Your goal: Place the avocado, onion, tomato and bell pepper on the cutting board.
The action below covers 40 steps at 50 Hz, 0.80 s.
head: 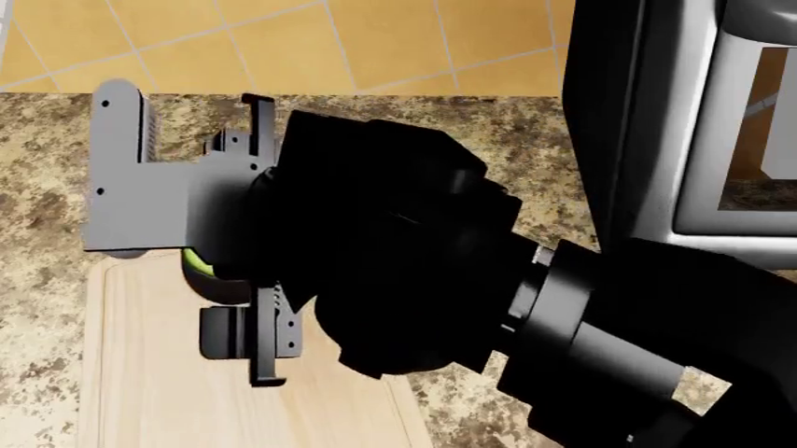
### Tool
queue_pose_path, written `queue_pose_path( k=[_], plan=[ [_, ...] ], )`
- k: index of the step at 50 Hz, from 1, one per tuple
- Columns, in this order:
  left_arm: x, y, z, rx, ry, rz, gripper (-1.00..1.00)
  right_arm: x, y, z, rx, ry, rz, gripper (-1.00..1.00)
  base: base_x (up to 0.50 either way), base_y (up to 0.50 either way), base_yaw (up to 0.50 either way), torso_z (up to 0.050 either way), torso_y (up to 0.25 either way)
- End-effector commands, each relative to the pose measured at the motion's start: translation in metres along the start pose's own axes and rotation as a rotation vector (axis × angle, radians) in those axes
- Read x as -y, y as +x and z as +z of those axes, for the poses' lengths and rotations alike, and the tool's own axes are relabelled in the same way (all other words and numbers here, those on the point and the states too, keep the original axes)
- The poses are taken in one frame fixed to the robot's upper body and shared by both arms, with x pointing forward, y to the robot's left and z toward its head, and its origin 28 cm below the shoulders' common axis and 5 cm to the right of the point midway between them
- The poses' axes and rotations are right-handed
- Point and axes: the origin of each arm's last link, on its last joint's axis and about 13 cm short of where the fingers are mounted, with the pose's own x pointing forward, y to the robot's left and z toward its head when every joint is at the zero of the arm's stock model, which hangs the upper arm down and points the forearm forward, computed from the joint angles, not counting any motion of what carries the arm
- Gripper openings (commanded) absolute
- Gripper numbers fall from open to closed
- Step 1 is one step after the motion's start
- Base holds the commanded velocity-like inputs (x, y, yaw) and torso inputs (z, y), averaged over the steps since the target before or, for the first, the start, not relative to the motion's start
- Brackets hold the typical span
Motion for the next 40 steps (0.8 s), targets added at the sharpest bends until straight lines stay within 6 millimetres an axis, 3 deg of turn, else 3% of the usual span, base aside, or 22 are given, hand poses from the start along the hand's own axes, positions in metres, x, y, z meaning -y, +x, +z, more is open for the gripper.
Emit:
queue_pose_path(
  k=[1,12,28,40],
  plan=[
    [-0.001,0.0,0.001,0.004,-0.002,0.004,1.0,0.004,-0.005,0.029,0.069,-0.084,-0.001,-1.0,0.0,0.0,0.0,0.0,0.0],
    [-0.003,-0.002,-0.006,-0.01,-0.004,0.012,1.0,0.019,0.019,0.03,0.142,-0.037,-0.115,-1.0,0.0,0.0,0.0,0.0,0.0],
    [-0.006,-0.006,-0.006,-0.013,-0.004,0.025,1.0,0.004,0.042,0.034,0.211,-0.011,-0.124,-1.0,0.0,0.0,0.0,0.0,0.0],
    [-0.007,-0.005,-0.006,-0.013,-0.006,0.027,1.0,-0.008,0.059,0.023,0.212,0.015,-0.124,-1.0,0.0,0.0,0.0,0.0,0.0]
  ],
)
